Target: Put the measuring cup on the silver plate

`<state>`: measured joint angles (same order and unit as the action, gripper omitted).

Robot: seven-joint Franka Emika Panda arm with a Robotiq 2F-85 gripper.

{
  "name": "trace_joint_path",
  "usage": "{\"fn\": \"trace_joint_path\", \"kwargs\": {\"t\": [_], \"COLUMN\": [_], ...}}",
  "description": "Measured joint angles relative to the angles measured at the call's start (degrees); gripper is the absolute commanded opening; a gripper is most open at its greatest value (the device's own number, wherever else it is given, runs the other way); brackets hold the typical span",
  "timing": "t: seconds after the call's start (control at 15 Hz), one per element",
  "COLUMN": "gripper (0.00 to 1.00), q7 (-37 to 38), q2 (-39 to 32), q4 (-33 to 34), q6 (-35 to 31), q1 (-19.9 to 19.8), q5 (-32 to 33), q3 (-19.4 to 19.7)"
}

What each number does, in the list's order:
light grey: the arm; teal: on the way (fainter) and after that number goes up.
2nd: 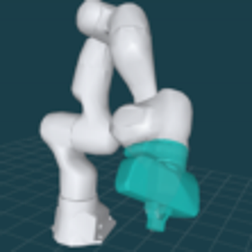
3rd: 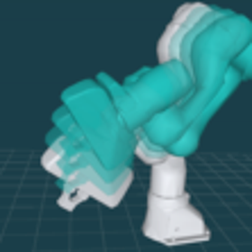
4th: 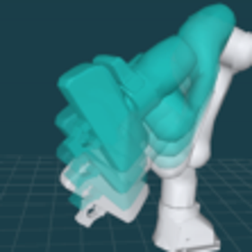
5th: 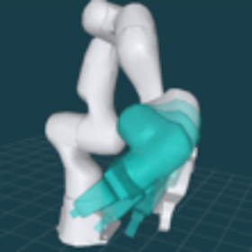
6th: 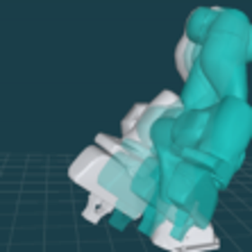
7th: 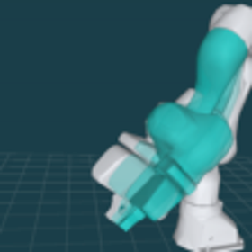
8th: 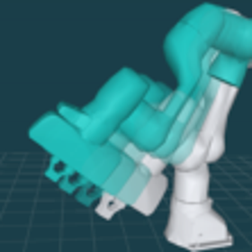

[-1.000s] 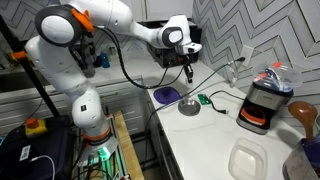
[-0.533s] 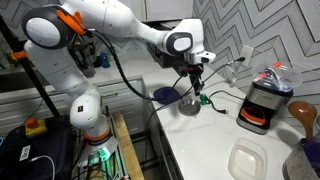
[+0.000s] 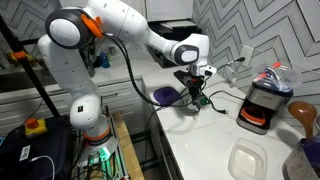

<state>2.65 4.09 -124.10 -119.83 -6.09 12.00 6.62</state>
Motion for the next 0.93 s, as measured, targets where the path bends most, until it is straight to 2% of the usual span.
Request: {"fn": "trace_joint_path", "kwargs": {"t": [0.27,0.93], "gripper": [0.01,0.01], "q7": [0.1,5.8], "q2": [-1.7,-7.4], "q4": [2.0,5.0], "q6": [-0.1,1.7], "q1": [0.2,1.0], "q5": [-1.6,0.5], "q3": [-0.3,-1.6]}}
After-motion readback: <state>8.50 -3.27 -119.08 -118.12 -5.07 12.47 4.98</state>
